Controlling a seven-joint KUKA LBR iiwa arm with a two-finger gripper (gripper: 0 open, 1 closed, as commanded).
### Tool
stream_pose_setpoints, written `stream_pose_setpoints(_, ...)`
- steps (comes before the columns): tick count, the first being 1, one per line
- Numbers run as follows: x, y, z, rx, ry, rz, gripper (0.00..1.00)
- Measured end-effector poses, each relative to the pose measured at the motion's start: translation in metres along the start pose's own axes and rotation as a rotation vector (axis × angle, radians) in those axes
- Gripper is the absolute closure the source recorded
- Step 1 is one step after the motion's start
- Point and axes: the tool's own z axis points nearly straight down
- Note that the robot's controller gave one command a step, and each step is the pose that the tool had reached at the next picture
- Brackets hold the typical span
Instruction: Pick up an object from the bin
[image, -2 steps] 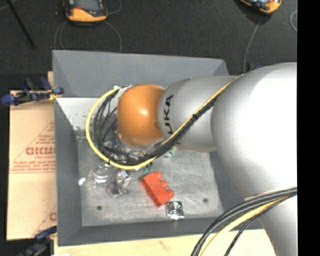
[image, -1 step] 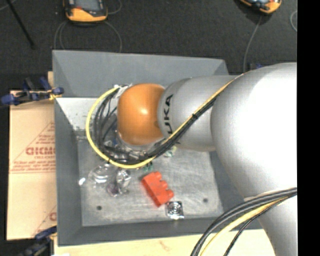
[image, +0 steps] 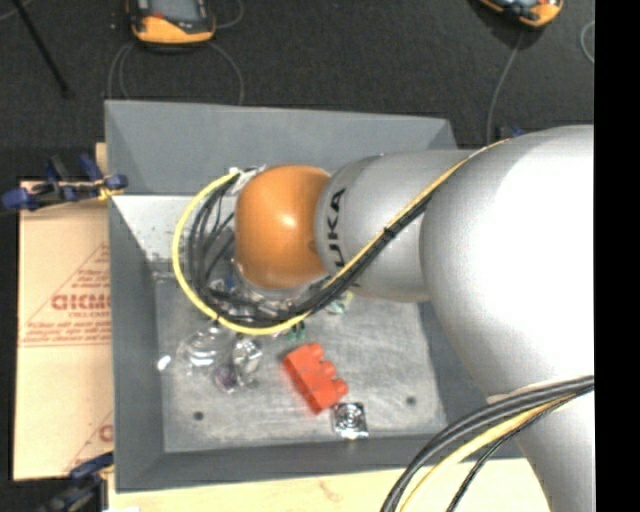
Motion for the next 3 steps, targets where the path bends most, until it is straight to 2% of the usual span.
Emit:
stream_pose_setpoints(1, -0.001, 0.000, -0.001, 0.001, -0.001, -0.001, 1.00)
stream_pose_setpoints(3, -0.003, -0.002, -0.075, 0.002, 0.004, 0.011, 1.00)
